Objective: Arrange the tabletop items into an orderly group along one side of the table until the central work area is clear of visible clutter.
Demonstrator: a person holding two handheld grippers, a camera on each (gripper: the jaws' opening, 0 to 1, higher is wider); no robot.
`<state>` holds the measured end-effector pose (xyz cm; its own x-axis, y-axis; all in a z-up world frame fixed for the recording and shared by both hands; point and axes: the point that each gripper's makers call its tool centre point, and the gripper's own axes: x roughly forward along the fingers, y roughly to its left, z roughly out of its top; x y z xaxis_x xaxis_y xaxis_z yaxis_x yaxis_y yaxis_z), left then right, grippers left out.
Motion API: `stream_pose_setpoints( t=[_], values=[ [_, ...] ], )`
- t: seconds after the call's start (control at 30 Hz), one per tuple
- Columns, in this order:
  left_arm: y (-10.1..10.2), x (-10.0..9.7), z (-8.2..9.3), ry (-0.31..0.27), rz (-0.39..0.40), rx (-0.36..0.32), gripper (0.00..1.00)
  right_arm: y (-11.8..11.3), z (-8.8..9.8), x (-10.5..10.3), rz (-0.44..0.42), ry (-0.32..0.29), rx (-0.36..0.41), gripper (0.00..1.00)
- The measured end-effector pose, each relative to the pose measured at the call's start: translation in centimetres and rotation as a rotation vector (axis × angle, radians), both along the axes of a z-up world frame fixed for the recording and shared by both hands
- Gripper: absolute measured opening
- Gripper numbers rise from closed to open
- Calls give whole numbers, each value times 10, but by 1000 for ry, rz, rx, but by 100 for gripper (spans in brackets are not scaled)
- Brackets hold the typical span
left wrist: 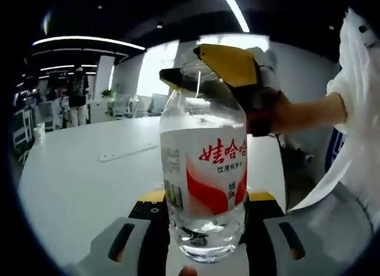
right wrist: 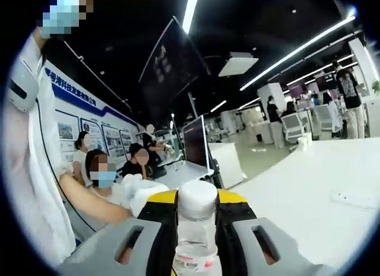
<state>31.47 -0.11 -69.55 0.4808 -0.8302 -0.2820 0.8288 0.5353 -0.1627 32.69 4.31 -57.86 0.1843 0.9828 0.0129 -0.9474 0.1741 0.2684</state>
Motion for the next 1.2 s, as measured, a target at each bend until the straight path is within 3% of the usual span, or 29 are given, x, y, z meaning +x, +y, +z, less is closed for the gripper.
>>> stream_pose_setpoints(
  t=[0.2,0.57,0.67,0.8,1.03,1.2],
  values=[
    [8,11,-4,-34,80,66,46,5,0,3,36,-37,-9,19],
    [32,17,-6,16,247,36,44,24,-1,8,109,-44,4,19],
    [40,11,-13,46,271,37,44,27,-3,9,121,-72,-4,19],
    [51,-1,-22,73,317,46,45,24,-8,21,115,-64,-6,19],
    [63,-26,-26,129,363,-2,46,21,-33,53,69,-101,-57,19],
    [71,-37,-29,142,381,8,45,24,-46,75,41,-121,-68,19]
  ],
)
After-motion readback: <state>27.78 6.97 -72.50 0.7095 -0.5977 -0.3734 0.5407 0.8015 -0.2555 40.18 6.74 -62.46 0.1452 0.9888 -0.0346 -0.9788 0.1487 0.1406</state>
